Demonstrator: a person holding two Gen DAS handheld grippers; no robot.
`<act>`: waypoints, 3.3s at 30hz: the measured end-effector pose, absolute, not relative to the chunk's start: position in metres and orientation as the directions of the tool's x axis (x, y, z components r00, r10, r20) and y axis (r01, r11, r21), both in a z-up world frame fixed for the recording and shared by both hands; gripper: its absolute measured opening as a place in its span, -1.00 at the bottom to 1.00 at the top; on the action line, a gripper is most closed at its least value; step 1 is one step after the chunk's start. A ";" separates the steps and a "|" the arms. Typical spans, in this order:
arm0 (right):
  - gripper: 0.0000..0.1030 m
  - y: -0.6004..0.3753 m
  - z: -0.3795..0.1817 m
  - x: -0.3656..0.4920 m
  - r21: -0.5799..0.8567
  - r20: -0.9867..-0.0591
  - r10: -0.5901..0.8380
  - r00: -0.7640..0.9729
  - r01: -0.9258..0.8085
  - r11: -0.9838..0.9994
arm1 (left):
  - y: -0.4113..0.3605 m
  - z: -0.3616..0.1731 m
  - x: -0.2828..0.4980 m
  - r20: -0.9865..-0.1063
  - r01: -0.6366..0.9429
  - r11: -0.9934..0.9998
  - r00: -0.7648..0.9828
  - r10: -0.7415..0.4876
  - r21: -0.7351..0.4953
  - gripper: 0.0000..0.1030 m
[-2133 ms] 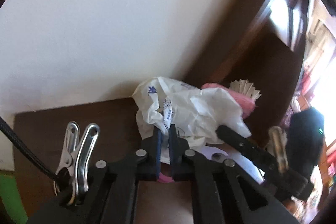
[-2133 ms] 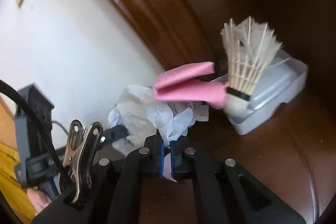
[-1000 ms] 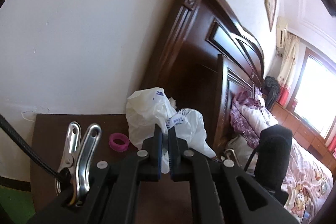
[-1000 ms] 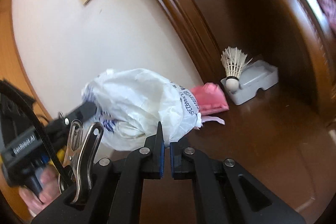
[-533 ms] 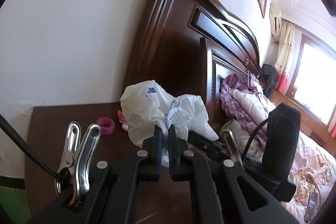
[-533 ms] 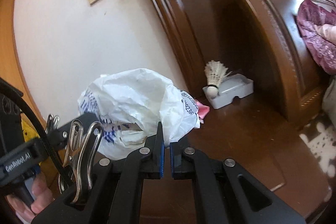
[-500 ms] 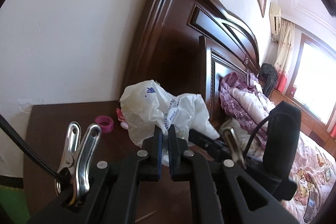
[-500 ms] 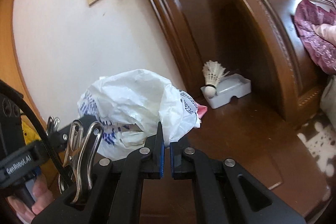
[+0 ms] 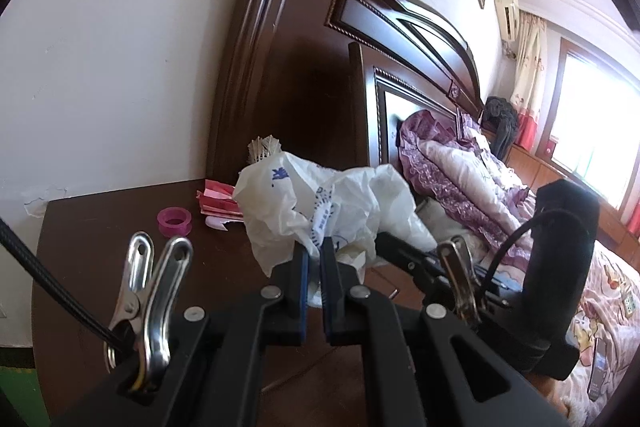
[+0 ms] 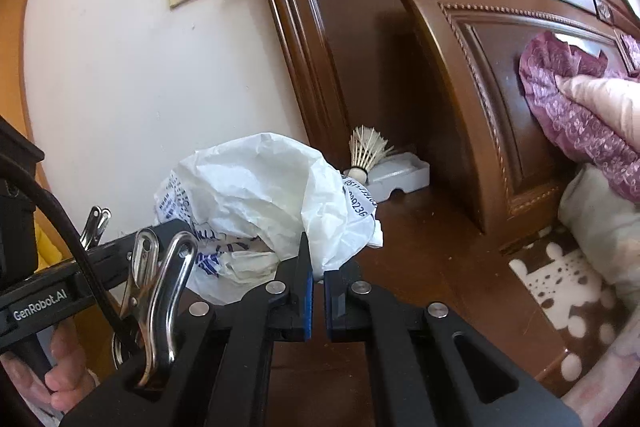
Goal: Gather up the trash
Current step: 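Lift the plastic bag with both grippers and carry it down over the red bin, then open both grippers over the red bin to drop the plastic bag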
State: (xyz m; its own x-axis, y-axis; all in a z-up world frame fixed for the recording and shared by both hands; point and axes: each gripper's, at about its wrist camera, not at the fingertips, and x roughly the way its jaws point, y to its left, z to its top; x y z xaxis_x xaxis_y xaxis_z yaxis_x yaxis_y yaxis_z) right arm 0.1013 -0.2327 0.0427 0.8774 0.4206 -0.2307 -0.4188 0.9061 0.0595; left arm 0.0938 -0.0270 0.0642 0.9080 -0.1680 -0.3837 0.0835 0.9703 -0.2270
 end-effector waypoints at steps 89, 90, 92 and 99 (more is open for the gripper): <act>-0.91 -0.366 -0.127 -0.006 0.139 -0.704 0.256 0.663 -0.225 0.964 | -0.204 -0.105 0.041 -0.800 0.515 0.849 0.457 -0.389 -0.118 -0.90; -0.91 -0.364 -0.132 -0.004 0.127 -0.719 0.246 0.650 -0.225 0.966 | -0.205 -0.109 0.042 -0.804 0.511 0.852 0.459 -0.378 -0.109 -0.90; -0.92 -0.359 -0.141 0.003 0.101 -0.740 0.224 0.634 -0.225 0.969 | -0.204 -0.121 0.048 -0.821 0.494 0.862 0.441 -0.362 -0.115 -0.90; -0.92 -0.352 -0.192 0.031 0.059 -0.833 0.154 0.532 -0.193 0.979 | -0.188 -0.177 0.077 -0.883 0.395 0.905 0.352 -0.310 -0.160 -0.90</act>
State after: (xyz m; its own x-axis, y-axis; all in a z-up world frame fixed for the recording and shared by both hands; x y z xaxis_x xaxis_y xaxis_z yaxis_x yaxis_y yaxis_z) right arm 0.0312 -0.3524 -0.1924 0.5315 0.1544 -0.8329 -0.1928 0.9795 0.0585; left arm 0.0772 -0.1876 -0.1774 0.3520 -0.3096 -0.8833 0.3951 0.9047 -0.1597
